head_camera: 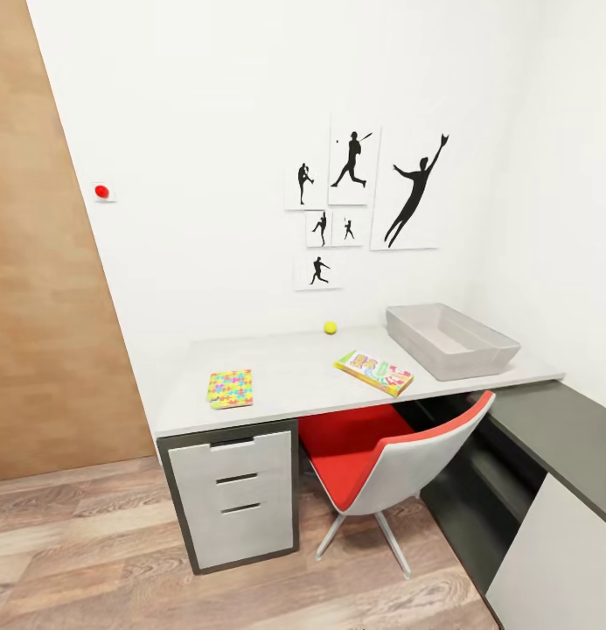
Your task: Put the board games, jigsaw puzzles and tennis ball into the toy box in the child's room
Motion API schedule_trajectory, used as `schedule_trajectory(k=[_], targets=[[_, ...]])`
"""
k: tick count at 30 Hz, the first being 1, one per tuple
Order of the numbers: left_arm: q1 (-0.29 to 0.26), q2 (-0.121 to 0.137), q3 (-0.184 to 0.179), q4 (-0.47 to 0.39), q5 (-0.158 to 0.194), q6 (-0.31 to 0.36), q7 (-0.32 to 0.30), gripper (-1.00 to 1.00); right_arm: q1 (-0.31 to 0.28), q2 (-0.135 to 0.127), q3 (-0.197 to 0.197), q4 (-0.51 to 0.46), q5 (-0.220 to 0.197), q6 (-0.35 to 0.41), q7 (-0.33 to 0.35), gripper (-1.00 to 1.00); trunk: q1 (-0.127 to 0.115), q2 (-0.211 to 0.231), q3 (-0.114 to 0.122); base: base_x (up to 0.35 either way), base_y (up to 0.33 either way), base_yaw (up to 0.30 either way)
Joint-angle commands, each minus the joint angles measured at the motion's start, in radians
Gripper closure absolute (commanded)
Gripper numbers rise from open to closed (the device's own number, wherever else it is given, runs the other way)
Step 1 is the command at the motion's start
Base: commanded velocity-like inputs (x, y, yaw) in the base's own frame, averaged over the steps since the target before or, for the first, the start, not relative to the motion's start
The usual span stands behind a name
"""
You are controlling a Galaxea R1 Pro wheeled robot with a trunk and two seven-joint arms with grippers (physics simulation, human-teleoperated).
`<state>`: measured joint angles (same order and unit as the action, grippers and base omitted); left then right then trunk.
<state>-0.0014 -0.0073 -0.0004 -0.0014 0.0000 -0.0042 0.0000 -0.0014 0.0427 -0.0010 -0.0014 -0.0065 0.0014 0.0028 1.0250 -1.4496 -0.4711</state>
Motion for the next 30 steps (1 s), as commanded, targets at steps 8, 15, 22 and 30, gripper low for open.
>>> schedule_trajectory(k=[8,15,22,30], targets=[[0.0,0.0,-0.001,0.0,0.0,0.0,0.0,-1.0,0.0,0.0,-0.001,0.0,-0.005,0.0,0.0,-1.0,0.0,0.0,-0.007,0.0,0.0,-0.204],[0.0,-0.001,0.004,0.0,0.0,-0.001,0.0,-1.0,0.0,0.001,-0.001,0.0,-0.005,0.0,0.0,-1.0,0.0,0.0,-0.012,0.0,0.0,-0.239],[0.0,-0.005,0.004,0.0,-0.004,-0.001,0.0,-1.0,0.0,0.002,-0.005,0.0,-0.006,0.0,-0.001,-1.0,0.0,0.0,-0.017,0.0,0.0,-0.25],[-0.001,-0.005,0.004,0.0,-0.004,-0.003,-0.001,-1.0,0.0,-0.002,-0.007,0.0,-0.004,0.0,-0.001,-1.0,-0.019,0.035,-0.007,0.0,0.0,-0.25]])
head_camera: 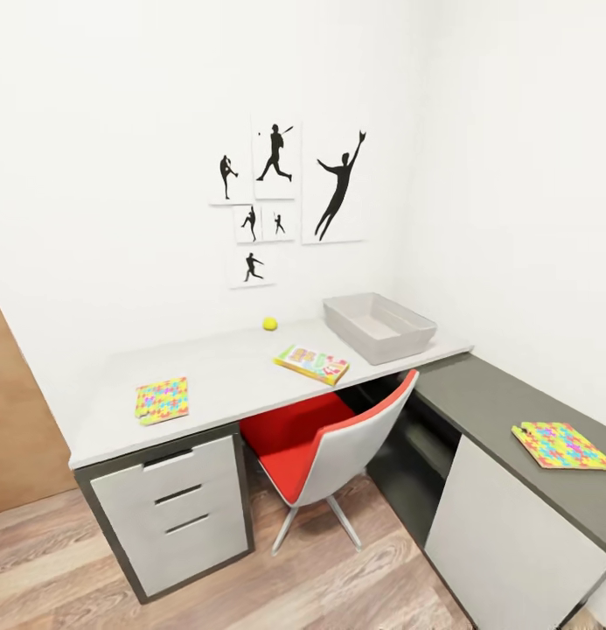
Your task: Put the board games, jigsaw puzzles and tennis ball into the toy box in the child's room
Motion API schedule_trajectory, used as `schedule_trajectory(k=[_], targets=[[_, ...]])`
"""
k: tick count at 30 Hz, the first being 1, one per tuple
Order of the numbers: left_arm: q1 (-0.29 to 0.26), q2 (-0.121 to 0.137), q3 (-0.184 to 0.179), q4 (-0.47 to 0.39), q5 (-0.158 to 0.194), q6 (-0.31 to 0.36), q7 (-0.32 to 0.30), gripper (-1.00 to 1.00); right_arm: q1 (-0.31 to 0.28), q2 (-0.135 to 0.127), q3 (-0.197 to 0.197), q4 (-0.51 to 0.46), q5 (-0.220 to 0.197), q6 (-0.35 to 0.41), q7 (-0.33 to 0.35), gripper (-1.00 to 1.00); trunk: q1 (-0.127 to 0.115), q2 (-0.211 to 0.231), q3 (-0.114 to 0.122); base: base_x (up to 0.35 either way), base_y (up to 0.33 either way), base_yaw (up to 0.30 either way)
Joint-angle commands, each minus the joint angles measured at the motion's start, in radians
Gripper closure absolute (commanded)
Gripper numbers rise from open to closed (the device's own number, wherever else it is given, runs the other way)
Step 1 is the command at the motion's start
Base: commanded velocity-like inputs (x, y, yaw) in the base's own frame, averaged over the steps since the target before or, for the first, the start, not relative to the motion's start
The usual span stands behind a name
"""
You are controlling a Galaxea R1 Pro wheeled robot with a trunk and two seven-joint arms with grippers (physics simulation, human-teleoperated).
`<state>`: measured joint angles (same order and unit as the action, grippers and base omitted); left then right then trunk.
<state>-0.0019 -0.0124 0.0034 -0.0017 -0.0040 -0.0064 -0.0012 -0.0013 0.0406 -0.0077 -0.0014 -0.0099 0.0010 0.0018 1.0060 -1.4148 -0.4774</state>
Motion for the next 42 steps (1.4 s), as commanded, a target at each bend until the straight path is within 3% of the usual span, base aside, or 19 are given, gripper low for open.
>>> schedule_trajectory(k=[1,8,19,21,25,27,29,33,37,42], targets=[[0.0,0.0,0.001,-0.001,0.0,-0.001,0.0,-1.0,0.0,-0.002,0.0,0.0,-0.001,0.0,0.0,-1.0,-0.004,0.007,0.002,0.0,0.0,-0.206],[-0.002,0.004,0.002,-0.048,-0.001,0.0,0.001,-1.0,0.0,-0.021,0.004,0.0,0.001,-0.001,0.0,-1.0,-0.031,0.056,0.023,0.0,0.0,-0.073],[-0.018,0.013,0.008,-0.171,0.009,0.036,-0.003,-1.0,0.0,-0.018,0.002,-0.004,0.0,-0.012,0.002,-1.0,-0.073,0.133,0.057,0.0,0.0,-0.005],[-0.035,0.013,0.008,-0.197,0.01,0.072,-0.004,-1.0,-0.002,-0.014,0.001,-0.018,-0.001,-0.023,0.008,-1.0,-0.081,0.147,0.063,0.0,0.0,0.0],[-0.093,0.015,0.008,-0.292,0.011,0.228,-0.009,-1.0,-0.036,-0.006,-0.001,-0.129,-0.013,-0.003,0.017,-1.0,-0.096,0.175,0.076,0.0,0.0,0.0],[-0.126,0.015,0.009,-0.385,0.012,0.355,-0.014,-1.0,-0.074,0.017,-0.002,-0.235,-0.033,0.108,0.021,-1.0,-0.104,0.189,0.082,0.0,0.0,0.0],[-0.145,0.015,0.009,-0.447,0.012,0.42,-0.02,-1.0,-0.094,0.028,-0.002,-0.313,-0.039,0.192,0.024,-1.0,-0.111,0.203,0.088,0.0,0.0,0.0],[-0.197,0.015,0.01,-0.547,0.012,0.501,-0.045,-1.0,-0.114,0.038,-0.002,-0.497,-0.044,0.298,0.039,-1.0,-0.127,0.231,0.101,0.0,0.0,0.0],[-0.281,0.026,0.01,-0.582,0.012,0.543,-0.097,-1.0,-0.119,0.04,-0.002,-0.635,-0.065,0.329,0.052,-1.0,-0.142,0.259,0.113,0.0,0.0,0.0],[-0.362,0.063,0.01,-0.597,0.013,0.591,-0.216,-1.0,-0.12,0.041,0.005,-0.686,-0.104,0.329,0.06,-1.0,-0.161,0.294,0.129,0.0,0.0,0.0]])
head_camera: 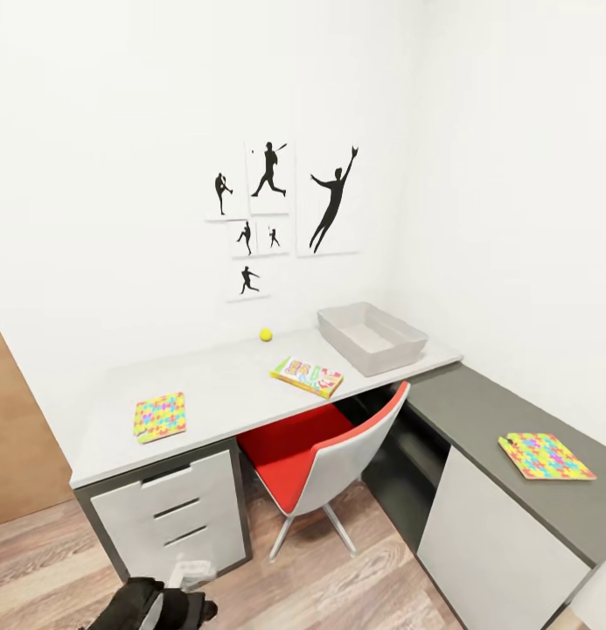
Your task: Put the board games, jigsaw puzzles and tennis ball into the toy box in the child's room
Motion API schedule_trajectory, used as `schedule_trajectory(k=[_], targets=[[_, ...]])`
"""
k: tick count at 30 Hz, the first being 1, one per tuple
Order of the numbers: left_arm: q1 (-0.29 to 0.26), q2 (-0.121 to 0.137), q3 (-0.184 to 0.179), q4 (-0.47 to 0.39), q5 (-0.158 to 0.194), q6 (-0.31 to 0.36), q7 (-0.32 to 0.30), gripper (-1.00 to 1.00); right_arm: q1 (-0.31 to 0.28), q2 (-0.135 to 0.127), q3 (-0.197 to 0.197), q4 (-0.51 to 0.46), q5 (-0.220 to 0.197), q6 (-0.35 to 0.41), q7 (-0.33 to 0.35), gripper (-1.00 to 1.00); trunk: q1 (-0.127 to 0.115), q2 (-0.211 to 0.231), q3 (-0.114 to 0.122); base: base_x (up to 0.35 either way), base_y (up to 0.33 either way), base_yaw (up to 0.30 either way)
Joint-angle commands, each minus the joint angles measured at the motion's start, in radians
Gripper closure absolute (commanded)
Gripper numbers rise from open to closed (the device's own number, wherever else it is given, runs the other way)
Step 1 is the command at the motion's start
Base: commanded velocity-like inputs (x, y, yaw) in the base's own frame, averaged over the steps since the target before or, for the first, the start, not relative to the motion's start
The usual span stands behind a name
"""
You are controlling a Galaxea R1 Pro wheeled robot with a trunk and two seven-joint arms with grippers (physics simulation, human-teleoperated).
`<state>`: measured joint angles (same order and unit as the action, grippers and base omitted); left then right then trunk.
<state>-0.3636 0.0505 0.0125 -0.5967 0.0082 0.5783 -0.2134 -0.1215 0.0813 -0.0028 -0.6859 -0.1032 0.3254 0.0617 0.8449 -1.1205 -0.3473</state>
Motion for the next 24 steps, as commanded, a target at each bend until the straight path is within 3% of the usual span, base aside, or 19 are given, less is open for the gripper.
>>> schedule_trajectory(k=[1,6,10,11,12,18,24], targets=[[-0.022,0.012,0.002,-0.007,0.0,0.029,-0.053,-1.0,0.0,0.0,0.002,-0.006,-0.015,-0.002,0.001,-1.0,-0.004,0.006,0.002,0.0,0.0,0.0],[-0.091,0.048,0.0,-0.056,-0.003,0.15,-0.228,-1.0,0.0,-0.003,0.005,-0.011,-0.021,-0.04,0.003,-1.0,-0.023,0.041,0.018,0.0,0.0,0.0],[-0.109,0.103,0.0,-0.142,-0.002,0.239,-0.351,-1.0,0.0,-0.003,0.006,-0.011,-0.022,-0.052,0.003,-1.0,-0.038,0.069,0.03,0.0,0.0,0.0],[-0.112,0.121,-0.001,-0.167,-0.001,0.264,-0.396,-1.0,0.0,-0.003,0.007,-0.011,-0.022,-0.054,0.003,-1.0,-0.042,0.076,0.033,0.0,0.0,0.0],[-0.115,0.145,-0.004,-0.198,-0.006,0.296,-0.511,-1.0,0.0,-0.002,0.008,-0.011,-0.022,-0.058,0.002,-1.0,-0.046,0.083,0.036,0.0,0.0,0.0],[-0.115,0.154,-0.007,-0.211,-0.01,0.306,-0.599,-1.0,0.0,-0.002,0.006,-0.012,-0.023,-0.061,0.0,-1.0,-0.069,0.125,0.055,0.0,0.0,0.0],[-0.116,0.156,-0.006,-0.213,-0.009,0.308,-0.617,-1.0,0.0,-0.002,0.002,-0.011,-0.025,-0.063,0.0,-1.0,-0.092,0.167,0.074,0.0,0.0,0.0]])
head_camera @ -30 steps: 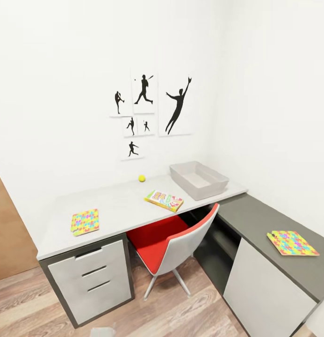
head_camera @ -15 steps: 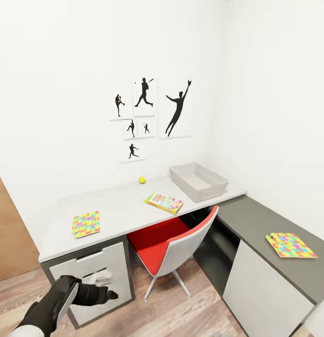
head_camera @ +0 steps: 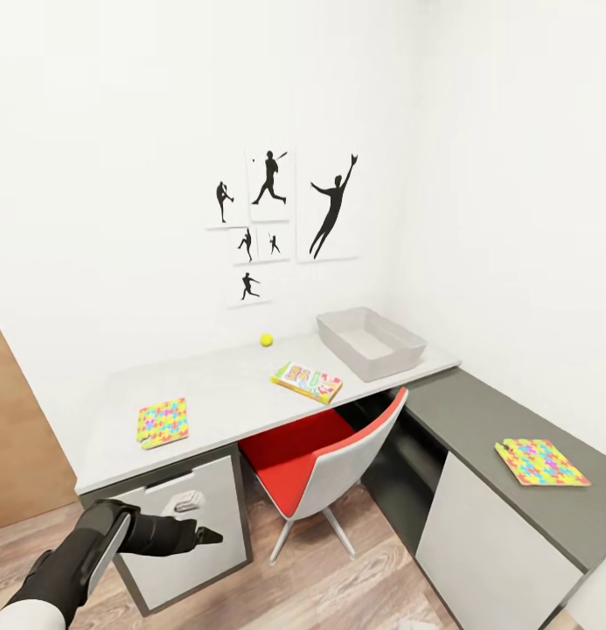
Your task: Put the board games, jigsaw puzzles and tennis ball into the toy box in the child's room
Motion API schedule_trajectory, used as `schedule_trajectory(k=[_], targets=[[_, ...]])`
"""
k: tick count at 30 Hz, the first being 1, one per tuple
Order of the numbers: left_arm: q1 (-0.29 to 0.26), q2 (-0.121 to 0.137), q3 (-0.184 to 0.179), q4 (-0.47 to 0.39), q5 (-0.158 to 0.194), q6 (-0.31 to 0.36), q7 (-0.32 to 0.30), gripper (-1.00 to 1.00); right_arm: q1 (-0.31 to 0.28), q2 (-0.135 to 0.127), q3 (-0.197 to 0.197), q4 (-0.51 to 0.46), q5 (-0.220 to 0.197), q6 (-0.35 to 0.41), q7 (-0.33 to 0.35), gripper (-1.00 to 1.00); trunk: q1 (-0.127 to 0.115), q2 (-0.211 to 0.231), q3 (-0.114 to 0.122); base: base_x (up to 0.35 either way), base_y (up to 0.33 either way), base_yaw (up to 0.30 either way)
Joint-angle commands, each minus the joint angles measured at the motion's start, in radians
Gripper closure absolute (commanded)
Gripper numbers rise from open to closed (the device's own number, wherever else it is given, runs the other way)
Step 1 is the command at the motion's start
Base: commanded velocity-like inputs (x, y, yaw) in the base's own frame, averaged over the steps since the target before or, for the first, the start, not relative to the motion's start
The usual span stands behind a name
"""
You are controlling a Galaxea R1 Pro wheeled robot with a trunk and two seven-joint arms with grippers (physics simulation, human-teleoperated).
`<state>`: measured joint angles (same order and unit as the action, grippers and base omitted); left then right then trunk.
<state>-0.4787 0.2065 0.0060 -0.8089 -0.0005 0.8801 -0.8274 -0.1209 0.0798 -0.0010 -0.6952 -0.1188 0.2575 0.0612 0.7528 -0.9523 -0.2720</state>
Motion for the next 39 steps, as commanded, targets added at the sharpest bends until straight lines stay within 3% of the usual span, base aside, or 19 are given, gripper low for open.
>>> schedule_trajectory(k=[1,12,24,34,39], targets=[[-0.001,0.001,0.002,-0.001,0.0,0.006,-0.005,-1.0,0.0,0.0,-0.001,-0.002,-0.01,0.005,0.0,-1.0,-0.004,0.006,0.002,0.0,0.0,0.0],[0.0,0.001,0.002,-0.001,-0.001,0.007,-0.007,-1.0,0.0,0.0,-0.006,-0.001,-0.021,0.007,0.001,-1.0,-0.046,0.083,0.036,0.0,0.0,-0.008],[-0.001,0.002,0.004,-0.001,-0.003,0.007,-0.007,-1.0,0.0,-0.005,-0.009,0.002,-0.027,0.008,0.003,-1.0,-0.092,0.167,0.074,0.0,0.0,-0.234],[-0.001,0.009,0.006,-0.001,-0.004,0.007,-0.007,-1.0,0.0,-0.018,-0.006,0.002,-0.137,0.008,0.008,-1.0,-0.13,0.237,0.105,0.0,0.0,-0.279],[-0.001,0.011,0.006,-0.001,-0.004,0.007,-0.007,-1.0,0.0,-0.019,-0.005,0.002,-0.154,0.009,0.024,-1.0,-0.149,0.272,0.121,0.0,0.0,-0.28]])
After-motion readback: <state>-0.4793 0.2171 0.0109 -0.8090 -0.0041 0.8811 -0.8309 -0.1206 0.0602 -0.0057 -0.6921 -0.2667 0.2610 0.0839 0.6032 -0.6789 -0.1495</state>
